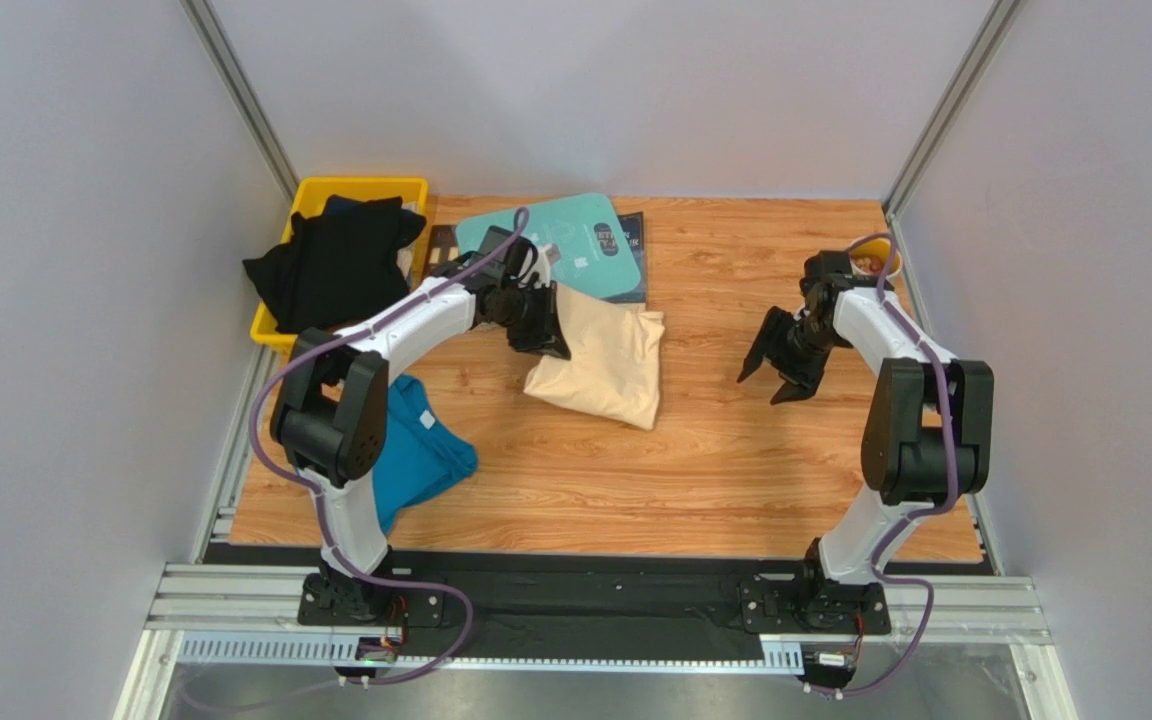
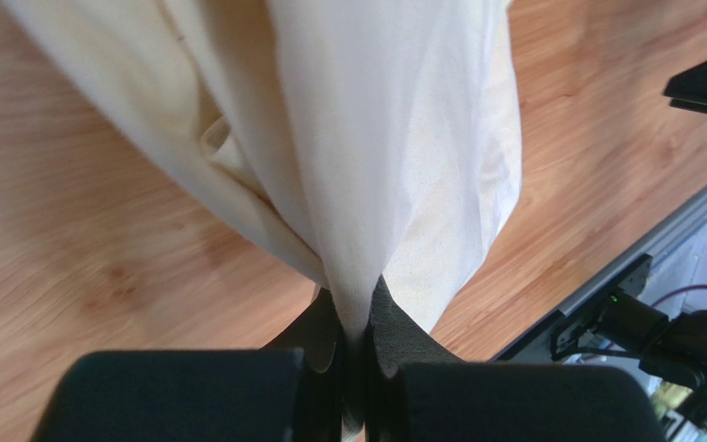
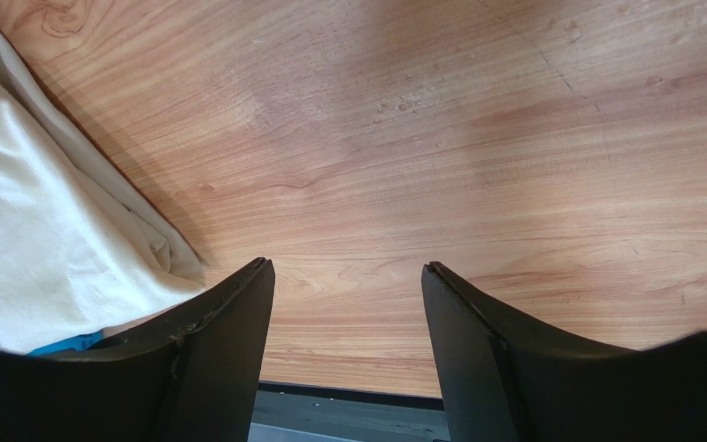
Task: Fold and stack the t-shirts
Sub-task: Put the neatly folded tshirt into the corner of the board with the left arm
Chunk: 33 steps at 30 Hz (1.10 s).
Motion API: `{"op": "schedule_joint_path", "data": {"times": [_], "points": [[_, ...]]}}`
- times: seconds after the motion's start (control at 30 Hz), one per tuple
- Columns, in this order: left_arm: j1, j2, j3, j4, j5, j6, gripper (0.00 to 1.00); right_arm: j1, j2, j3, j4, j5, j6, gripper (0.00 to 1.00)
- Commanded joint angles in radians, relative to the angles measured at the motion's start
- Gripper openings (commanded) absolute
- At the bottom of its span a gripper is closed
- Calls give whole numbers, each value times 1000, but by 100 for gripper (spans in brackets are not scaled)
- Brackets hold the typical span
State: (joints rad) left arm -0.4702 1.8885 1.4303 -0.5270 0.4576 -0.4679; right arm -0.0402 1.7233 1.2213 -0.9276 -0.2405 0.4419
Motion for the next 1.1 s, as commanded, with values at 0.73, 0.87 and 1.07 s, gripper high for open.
{"op": "schedule_joint_path", "data": {"times": [0.73,0.87,1.07], "points": [[180,-453,-334,-287,-378,-97,0,13,176,184,-10,-169,26,64],[203,-485,-332,-350,-441,-121,0,13,194,188,-10,-187,29,64],[255,-546,-326,-433,-491,-156,0,14,202,178,-8,-204,38,64]]}}
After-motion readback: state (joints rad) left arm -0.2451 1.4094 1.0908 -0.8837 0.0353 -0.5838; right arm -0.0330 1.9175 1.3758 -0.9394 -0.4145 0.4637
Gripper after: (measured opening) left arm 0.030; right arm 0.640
